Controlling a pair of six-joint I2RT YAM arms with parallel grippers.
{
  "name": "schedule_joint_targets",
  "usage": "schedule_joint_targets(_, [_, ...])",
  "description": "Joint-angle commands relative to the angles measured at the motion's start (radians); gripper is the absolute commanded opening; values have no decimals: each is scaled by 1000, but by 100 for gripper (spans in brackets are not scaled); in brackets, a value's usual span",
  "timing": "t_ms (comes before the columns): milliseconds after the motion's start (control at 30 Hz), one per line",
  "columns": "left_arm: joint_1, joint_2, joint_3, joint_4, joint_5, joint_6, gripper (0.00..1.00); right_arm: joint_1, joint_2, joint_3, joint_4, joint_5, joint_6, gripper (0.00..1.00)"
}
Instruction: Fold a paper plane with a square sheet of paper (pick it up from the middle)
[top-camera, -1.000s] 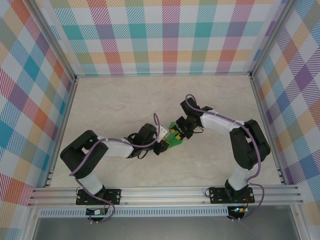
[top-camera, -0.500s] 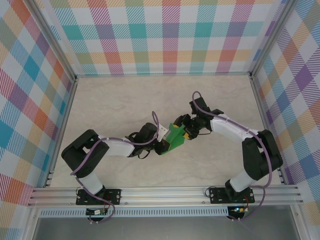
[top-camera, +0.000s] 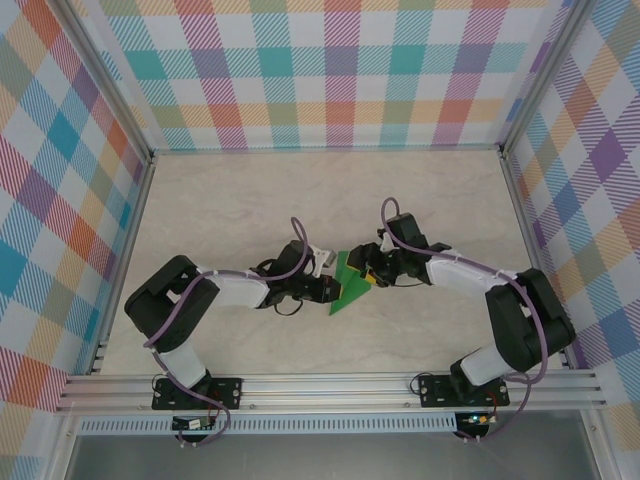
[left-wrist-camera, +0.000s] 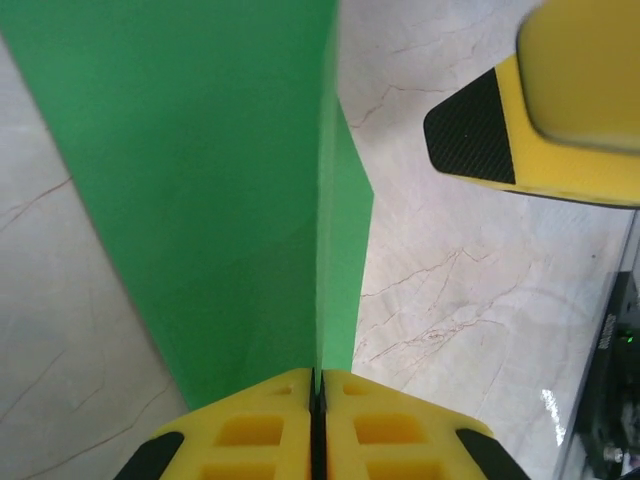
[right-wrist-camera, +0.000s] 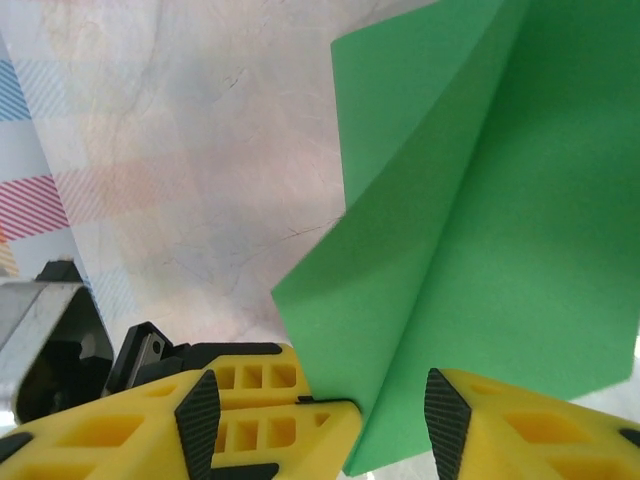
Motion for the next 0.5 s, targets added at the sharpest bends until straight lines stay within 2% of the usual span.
schedule_joint_targets(0, [25,18,4,46,56,-112,10,-1,26,-12,56,-39,-61,54])
schedule_joint_targets(200, [48,37,-30,116,88,-201,10,-1,66,-7,67,-41,-65,49])
schedule_joint_targets(467, [59,32,-42,127,94,-218,10,0,140,21,74,-59,-66,47])
